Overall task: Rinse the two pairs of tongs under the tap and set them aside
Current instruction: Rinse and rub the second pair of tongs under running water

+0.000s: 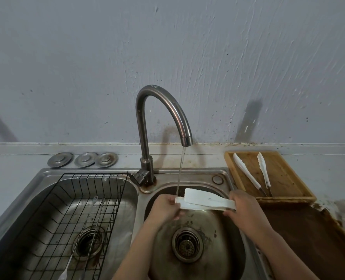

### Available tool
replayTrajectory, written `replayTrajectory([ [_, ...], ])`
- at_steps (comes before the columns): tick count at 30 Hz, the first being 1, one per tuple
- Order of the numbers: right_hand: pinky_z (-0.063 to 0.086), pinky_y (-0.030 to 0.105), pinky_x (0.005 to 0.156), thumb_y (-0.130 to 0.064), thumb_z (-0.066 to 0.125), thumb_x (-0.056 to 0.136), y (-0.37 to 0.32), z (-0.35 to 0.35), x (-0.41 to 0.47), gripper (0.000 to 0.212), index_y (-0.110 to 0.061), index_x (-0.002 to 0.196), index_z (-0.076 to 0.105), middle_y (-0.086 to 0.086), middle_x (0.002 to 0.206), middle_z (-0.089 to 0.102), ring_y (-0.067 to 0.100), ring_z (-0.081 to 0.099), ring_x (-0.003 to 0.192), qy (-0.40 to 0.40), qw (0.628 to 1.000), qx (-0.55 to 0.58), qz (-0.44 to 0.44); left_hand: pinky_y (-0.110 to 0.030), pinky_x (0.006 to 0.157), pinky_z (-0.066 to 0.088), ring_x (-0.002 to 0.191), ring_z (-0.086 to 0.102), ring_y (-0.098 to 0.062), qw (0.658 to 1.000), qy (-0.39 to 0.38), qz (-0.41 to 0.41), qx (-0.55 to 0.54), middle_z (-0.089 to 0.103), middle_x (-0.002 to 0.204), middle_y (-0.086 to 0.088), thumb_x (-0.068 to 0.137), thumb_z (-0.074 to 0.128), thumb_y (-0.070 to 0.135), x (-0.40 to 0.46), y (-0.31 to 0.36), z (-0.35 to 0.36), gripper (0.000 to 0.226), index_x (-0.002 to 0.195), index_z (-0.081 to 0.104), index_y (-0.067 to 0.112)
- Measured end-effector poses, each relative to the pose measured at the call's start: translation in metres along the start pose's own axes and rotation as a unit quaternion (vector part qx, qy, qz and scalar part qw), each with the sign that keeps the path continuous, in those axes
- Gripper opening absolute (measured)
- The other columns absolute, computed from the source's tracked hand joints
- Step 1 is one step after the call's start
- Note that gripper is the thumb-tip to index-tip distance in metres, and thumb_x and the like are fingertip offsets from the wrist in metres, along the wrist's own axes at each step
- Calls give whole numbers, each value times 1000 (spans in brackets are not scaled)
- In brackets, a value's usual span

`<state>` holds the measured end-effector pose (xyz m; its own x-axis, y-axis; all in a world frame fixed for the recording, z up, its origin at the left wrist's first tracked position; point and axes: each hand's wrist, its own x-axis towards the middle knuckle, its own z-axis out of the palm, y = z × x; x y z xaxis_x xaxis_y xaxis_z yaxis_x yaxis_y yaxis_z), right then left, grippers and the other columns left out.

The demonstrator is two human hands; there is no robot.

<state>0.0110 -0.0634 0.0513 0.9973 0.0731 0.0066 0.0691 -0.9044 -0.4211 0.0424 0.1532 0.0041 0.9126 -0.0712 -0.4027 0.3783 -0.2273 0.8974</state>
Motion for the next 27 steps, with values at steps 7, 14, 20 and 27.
replayTrajectory([
  [7,50,21,75,-24,71,79,-2,-3,3,23,-23,97,57,-9,90,59,5,58,84,-27,999,-25,3,-31,61,56,61,67,-16,997,74,-13,-16,70,64,-5,98,44,15,4,-10,12,28,76,61,10],
  [14,53,24,78,-27,70,79,-2,-6,5,28,-25,103,55,-7,98,63,7,61,88,-37,997,-62,-2,-23,53,50,67,67,-14,997,9,-30,67,70,83,-8,98,37,10,6,-12,10,22,104,57,4],
  [20,53,25,80,-25,69,79,-7,-6,5,28,-22,103,56,-5,99,63,8,61,89,-32,998,-48,3,-23,58,51,58,64,-13,986,57,36,155,68,69,-4,97,39,13,2,-6,8,34,68,57,15],
  [27,51,23,79,-25,70,79,-5,-3,6,28,-22,103,56,-5,99,62,8,60,89,-33,999,-39,16,-24,57,52,51,57,-9,994,38,-16,99,67,64,-2,88,55,7,-4,0,2,13,82,65,8],
])
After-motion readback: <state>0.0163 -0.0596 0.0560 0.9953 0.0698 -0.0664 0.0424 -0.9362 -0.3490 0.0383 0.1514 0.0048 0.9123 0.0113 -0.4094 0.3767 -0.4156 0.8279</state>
